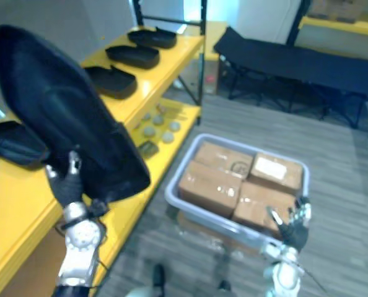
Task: Walk over and take plastic housings, then place them on the shelf
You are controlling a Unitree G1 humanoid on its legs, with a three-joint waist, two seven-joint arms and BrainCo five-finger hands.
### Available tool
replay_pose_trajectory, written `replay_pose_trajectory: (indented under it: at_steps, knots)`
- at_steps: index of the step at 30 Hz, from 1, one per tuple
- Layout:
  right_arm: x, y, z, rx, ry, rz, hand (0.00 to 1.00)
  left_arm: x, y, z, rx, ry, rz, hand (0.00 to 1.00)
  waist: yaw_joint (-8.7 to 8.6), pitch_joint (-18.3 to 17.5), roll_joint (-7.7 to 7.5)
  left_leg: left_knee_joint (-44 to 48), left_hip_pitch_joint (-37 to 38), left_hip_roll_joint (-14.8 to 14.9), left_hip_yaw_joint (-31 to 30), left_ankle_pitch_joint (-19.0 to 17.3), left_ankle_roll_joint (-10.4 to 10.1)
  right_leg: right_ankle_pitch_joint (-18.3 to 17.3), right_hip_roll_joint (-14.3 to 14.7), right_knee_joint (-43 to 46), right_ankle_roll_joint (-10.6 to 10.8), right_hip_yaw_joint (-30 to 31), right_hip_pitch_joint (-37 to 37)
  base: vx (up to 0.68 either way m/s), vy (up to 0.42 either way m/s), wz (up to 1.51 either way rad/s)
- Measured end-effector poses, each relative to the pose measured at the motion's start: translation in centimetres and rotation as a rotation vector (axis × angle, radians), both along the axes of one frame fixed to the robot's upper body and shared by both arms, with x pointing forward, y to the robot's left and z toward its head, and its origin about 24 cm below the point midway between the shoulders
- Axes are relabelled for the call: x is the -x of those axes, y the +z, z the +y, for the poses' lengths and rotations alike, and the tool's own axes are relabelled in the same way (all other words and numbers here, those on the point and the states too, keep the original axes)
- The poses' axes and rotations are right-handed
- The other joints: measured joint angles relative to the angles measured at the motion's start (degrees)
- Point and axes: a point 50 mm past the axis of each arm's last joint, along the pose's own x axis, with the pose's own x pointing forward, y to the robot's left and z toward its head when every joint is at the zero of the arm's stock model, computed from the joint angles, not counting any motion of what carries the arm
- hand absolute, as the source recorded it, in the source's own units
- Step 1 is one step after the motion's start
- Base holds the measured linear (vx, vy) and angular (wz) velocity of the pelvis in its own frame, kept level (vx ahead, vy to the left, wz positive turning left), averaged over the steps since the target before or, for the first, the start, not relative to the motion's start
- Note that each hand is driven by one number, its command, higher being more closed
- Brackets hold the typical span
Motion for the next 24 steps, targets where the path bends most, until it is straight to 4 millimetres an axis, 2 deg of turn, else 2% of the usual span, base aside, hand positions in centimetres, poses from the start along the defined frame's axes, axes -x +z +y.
replay_pose_trajectory:
  at_steps: [2,5,7,10,11,13,14,17,22,23,24]
  knots:
    - [-0.6,0.0,1.0,-0.019,0.064,0.0,0.0,0.7,0.8,0.7,-0.011,0.03,-0.036,1.0,0.28,-0.28,0.49,-0.01,0.08,-0.46,-1.75,0.01,-0.05,-0.31,-0.15,-0.17,0.35,-1.72,1.27,-0.03,0.001,0.43]
    - [-1.8,0.2,2.9,-0.034,0.167,-0.01,0.0,2.5,1.9,2.8,-0.042,0.13,-0.067,1.0,2.02,-0.95,1.32,-0.02,-0.41,-1.53,-5.58,0.19,-0.3,-1.06,-0.41,-0.27,0.39,-5.67,3.03,-0.02,-0.008,0.62]
    - [-2.9,0.5,4.6,-0.043,0.242,-0.02,0.0,4.4,2.2,5.0,-0.062,0.242,-0.055,1.0,4.85,-2.02,1.54,-0.01,-1.52,-2.07,-8.97,0.5,-0.59,-2.04,-0.49,-0.29,0.69,-9.61,3.96,-0.01,-0.037,0.83]
    - [-4.3,0.6,6.2,-0.039,0.308,-0.016,0.0,6.6,1.8,6.9,-0.084,0.355,-0.012,1.0,7.77,-3.01,1.03,-0.01,-2.51,-2.78,-12.05,0.9,-0.51,-2.84,-0.65,-0.33,0.57,-13.13,5.09,0.02,-0.032,0.75]
    - [-5.0,0.7,7.1,-0.03,0.347,-0.015,0.0,8.1,1.2,7.9,-0.075,0.424,0.022,1.0,10.11,-3.32,0.66,0.0,-2.86,-3.28,-13.65,1.27,-0.47,-3.36,-0.65,-0.27,0.85,-14.73,5.71,0.05,-0.041,0.57]
    - [-5.7,1.1,8.0,-0.015,0.385,-0.023,0.0,9.6,0.4,8.6,-0.05,0.482,0.061,1.0,11.99,-3.54,0.37,0.0,-3.35,-3.85,-15.24,1.65,-0.49,-3.69,-0.67,-0.24,0.93,-16.65,6.35,0.06,-0.032,0.59]
    - [-6.1,1.2,8.8,-0.001,0.418,-0.019,0.0,11.2,-0.3,9.1,-0.038,0.545,0.103,1.0,13.54,-3.71,0.0,0.01,-3.4,-4.38,-16.55,1.66,-0.48,-3.84,-0.78,-0.21,0.94,-17.73,7.04,0.05,-0.019,0.54]
    - [-6.7,1.3,9.6,0.015,0.457,-0.012,0.0,13.4,-1.1,9.4,-0.016,0.629,0.132,1.0,15.53,-4.03,-0.53,0.01,-3.95,-5.14,-18.63,1.78,-0.55,-5.12,-0.85,0.44,1.12,-20.36,7.66,0.03,-0.023,0.43]
    - [-6.8,0.9,9.7,0.01,0.472,0.041,0.0,15.0,-1.3,9.6,-0.02,0.688,0.14,1.0,16.5,-3.73,-1.31,0.01,-4.52,-5.75,-21.16,1.9,-0.45,-6.66,-0.03,1.66,1.06,-23.7,8.57,-0.02,-0.037,0.34]
    - [-6.7,0.8,9.6,0.01,0.471,0.046,0.0,15.0,-1.2,9.6,-0.023,0.686,0.138,1.0,16.37,-3.68,-1.28,0.01,-4.91,-5.71,-20.89,2.02,-0.26,-6.77,0.12,1.73,1.2,-24.51,8.72,-0.03,-0.069,0.75]
    - [-6.5,0.6,9.2,0.011,0.459,0.054,0.0,14.8,-0.9,9.5,-0.029,0.671,0.122,1.0,15.65,-3.45,-1.93,0.04,-5.68,-5.53,-19.06,2.18,0.63,-6.7,0.51,1.61,1.32,-27.53,9.76,-0.04,-0.063,1.0]
